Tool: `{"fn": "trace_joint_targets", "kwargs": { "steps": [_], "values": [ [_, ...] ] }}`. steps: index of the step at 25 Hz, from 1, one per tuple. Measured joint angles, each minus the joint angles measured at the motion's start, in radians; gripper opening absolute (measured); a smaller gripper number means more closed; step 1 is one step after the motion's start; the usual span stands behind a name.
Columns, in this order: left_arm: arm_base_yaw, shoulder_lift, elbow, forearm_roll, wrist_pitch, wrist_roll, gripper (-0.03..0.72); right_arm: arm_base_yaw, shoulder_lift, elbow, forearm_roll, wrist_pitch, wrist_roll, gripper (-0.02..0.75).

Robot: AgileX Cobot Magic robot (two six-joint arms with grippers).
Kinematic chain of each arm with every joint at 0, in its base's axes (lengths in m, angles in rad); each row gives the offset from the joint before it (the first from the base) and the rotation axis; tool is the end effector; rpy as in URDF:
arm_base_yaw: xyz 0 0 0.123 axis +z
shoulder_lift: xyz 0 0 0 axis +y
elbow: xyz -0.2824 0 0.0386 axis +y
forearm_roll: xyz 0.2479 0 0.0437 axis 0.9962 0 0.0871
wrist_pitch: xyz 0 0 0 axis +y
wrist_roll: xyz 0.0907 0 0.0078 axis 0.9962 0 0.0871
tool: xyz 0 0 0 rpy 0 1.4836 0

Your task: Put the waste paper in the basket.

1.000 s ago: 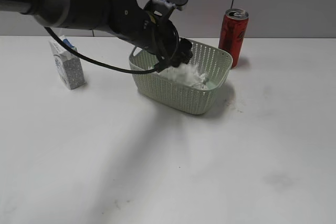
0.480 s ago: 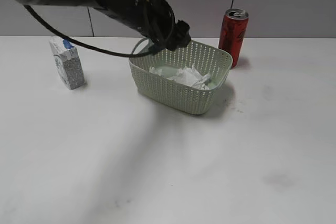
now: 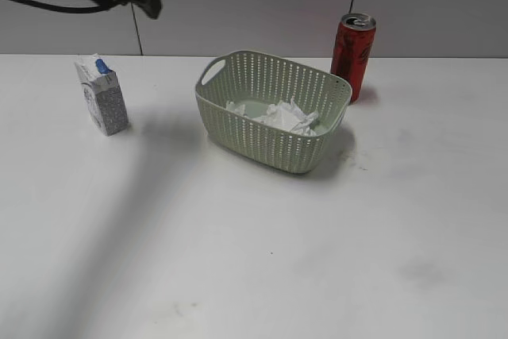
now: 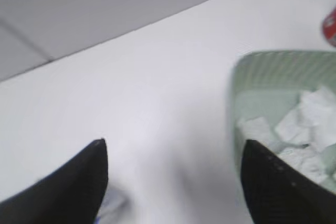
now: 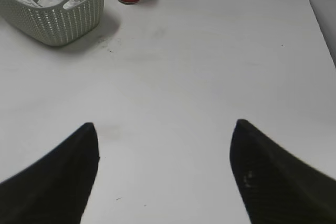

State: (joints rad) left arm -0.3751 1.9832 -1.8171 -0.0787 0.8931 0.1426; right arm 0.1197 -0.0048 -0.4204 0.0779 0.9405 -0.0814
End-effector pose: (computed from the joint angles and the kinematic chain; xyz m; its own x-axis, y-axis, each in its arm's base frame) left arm 0.4181 -0.1706 0.2933 -0.7274 0.3862 -0.5671 0.4676 0.8839 0.0023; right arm 0.0071 0.0066 0.2646 -0.4044 -0.0842 -0.9107 -0.1904 0.9817 -0.0062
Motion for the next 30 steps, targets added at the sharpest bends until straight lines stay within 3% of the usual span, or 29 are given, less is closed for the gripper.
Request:
{"fn": "trace_joint_targets", "kwargs": {
  "steps": [7, 14, 19, 30],
  "values": [
    [0.177, 0.000, -0.008, 0.008, 0.291, -0.080, 0.594, 0.000, 0.000, 0.000, 0.000, 0.000, 0.000, 0.587],
    [0.234, -0.060, 0.057, 0.013, 0.320, -0.080, 0.588, 0.000, 0.000, 0.000, 0.000, 0.000, 0.000, 0.587],
    [0.232, -0.186, 0.230, 0.011, 0.320, -0.048, 0.588, 0.000, 0.000, 0.000, 0.000, 0.000, 0.000, 0.587],
    [0.232, -0.600, 0.773, 0.019, 0.254, -0.009, 0.588, 0.000, 0.000, 0.000, 0.000, 0.000, 0.001, 0.587]
  ]
}}
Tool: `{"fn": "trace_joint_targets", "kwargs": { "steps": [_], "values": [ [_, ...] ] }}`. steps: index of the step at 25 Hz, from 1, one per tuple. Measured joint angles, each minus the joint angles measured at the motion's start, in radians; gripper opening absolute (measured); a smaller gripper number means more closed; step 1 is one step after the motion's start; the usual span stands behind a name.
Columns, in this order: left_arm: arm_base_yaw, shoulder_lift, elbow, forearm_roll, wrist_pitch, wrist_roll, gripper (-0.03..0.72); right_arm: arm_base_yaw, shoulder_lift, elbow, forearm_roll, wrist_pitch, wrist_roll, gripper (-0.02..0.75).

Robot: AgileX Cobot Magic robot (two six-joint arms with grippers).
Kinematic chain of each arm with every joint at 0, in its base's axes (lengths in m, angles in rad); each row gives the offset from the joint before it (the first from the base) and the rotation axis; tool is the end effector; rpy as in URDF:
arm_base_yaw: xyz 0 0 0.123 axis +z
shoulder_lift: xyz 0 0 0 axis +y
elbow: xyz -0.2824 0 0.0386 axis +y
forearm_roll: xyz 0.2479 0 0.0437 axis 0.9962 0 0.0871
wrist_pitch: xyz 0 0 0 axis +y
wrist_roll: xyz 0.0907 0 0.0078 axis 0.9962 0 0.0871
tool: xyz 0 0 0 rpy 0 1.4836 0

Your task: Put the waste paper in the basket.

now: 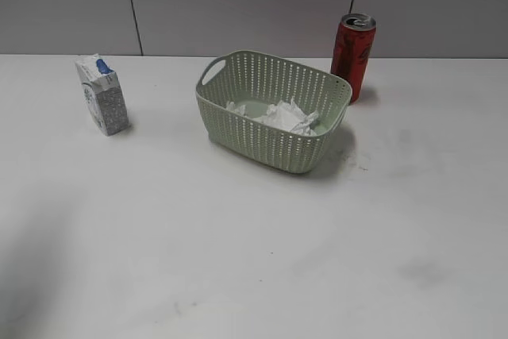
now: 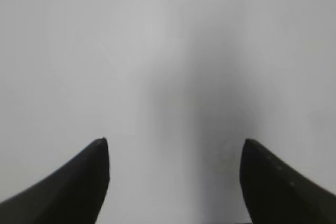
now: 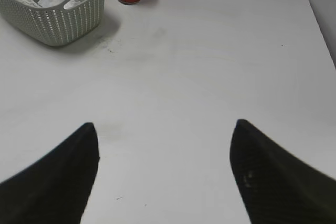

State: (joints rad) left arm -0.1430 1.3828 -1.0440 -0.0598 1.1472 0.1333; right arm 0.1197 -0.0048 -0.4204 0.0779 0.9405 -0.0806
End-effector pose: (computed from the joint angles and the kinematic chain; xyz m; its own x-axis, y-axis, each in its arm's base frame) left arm 0.2457 -0.0404 0.2769 -0.9529 0.2466 -0.1766 0.2564 0.9659 -0.0347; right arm 0.0071 0.0066 0.2646 -0.4045 -0.0835 -0.9107 -0.1901 0.9817 -0.0055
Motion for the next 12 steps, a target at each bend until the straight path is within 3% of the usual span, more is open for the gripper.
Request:
{"fn": "trace_joint_targets", "kwargs": {
  "steps": [12],
  "values": [
    [0.000, -0.366, 0.338, 0.001, -0.084, 0.003, 0.588, 0.000, 0.000, 0.000, 0.000, 0.000, 0.000, 0.587]
  ]
}}
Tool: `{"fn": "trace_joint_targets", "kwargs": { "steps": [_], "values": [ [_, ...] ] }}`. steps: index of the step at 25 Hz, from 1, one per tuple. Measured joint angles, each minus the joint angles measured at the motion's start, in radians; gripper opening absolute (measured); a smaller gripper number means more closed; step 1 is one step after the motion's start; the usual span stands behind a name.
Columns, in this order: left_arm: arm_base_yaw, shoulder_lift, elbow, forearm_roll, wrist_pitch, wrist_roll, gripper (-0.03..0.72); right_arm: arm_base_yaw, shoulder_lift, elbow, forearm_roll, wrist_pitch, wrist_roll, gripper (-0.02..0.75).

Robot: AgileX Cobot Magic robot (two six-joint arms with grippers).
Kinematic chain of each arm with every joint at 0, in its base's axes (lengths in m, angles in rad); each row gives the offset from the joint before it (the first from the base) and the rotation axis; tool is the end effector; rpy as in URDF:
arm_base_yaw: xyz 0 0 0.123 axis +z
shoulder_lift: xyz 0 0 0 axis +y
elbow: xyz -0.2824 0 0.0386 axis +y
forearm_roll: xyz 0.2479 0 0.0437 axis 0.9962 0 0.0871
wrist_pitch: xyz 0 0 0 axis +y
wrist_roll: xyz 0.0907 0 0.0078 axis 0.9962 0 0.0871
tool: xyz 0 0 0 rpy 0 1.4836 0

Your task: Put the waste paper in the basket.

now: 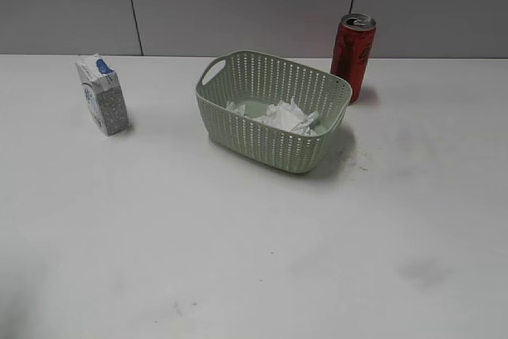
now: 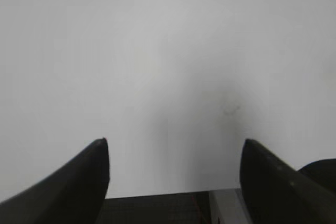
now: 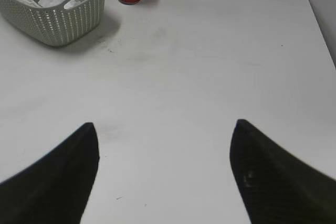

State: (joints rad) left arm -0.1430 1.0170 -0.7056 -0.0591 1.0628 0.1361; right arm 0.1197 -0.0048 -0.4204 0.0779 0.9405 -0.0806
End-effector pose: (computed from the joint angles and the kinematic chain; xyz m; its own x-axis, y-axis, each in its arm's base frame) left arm 0.1568 -0.0273 0.2618 -0.9277 0.2417 -0.2844 0.2575 0.9661 -0.0192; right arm 0.0071 0.0066 0.2646 -0.4045 -0.0835 -0.9107 -0.1901 0.9817 -0.0055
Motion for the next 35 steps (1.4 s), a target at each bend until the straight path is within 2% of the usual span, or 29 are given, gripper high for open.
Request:
{"fn": "trace_joint_targets", "kwargs": {
  "steps": [10, 35],
  "values": [
    [0.000, -0.248, 0.172, -0.001, -0.029, -0.007, 0.588, 0.000, 0.000, 0.000, 0.000, 0.000, 0.000, 0.587],
    [0.000, -0.811, 0.197, -0.016, -0.017, -0.012, 0.568, 0.000, 0.000, 0.000, 0.044, 0.000, 0.000, 0.587]
  ]
}}
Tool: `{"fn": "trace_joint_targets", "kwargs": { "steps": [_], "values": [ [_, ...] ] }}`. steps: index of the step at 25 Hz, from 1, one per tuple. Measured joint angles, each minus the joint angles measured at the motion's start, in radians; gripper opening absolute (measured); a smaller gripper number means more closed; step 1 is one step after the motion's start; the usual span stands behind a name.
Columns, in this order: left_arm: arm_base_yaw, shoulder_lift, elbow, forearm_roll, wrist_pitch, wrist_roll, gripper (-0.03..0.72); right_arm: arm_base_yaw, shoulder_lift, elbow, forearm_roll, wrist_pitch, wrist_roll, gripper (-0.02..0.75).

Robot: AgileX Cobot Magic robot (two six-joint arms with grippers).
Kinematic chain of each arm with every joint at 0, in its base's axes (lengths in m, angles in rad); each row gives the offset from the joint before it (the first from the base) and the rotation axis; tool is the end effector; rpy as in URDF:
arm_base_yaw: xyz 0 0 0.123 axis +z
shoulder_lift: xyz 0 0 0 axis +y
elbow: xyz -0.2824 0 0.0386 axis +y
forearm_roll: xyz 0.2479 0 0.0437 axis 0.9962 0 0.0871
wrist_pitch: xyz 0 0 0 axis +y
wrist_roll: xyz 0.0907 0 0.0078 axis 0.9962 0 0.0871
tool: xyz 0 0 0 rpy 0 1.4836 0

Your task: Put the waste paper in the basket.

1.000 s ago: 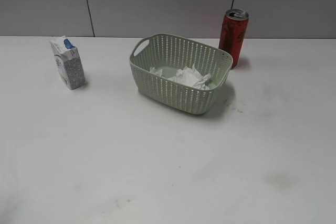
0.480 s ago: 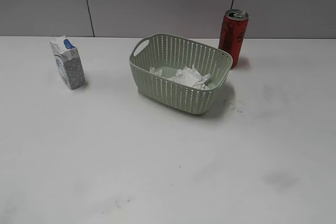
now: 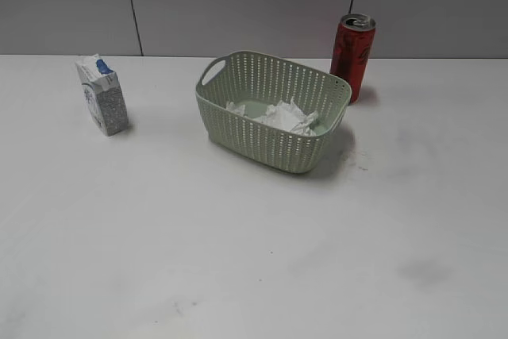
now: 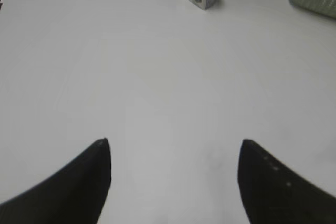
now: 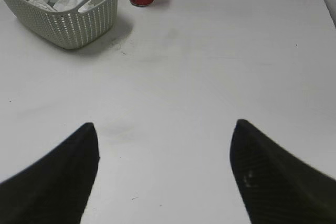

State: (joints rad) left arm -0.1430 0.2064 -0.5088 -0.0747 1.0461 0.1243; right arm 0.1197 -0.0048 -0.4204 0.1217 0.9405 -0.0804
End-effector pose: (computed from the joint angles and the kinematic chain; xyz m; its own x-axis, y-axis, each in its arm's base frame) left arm 0.0260 -0.0097 0.2787 -0.5842 0.1715 -0.7933 0.2445 0.9692 0.0295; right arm 0.0066 0.0098 0.2649 -0.4072 -0.0574 -0.9115 -0.2110 0.9769 0.0327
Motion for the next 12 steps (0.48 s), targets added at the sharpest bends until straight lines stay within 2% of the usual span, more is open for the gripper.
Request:
{"fn": "trace_joint_targets", "kwargs": {
  "steps": [12],
  "values": [
    [0.000, -0.209, 0.000, 0.000, 0.004, 0.000, 0.562, 0.000, 0.000, 0.000, 0.003, 0.000, 0.000, 0.587]
  ]
}}
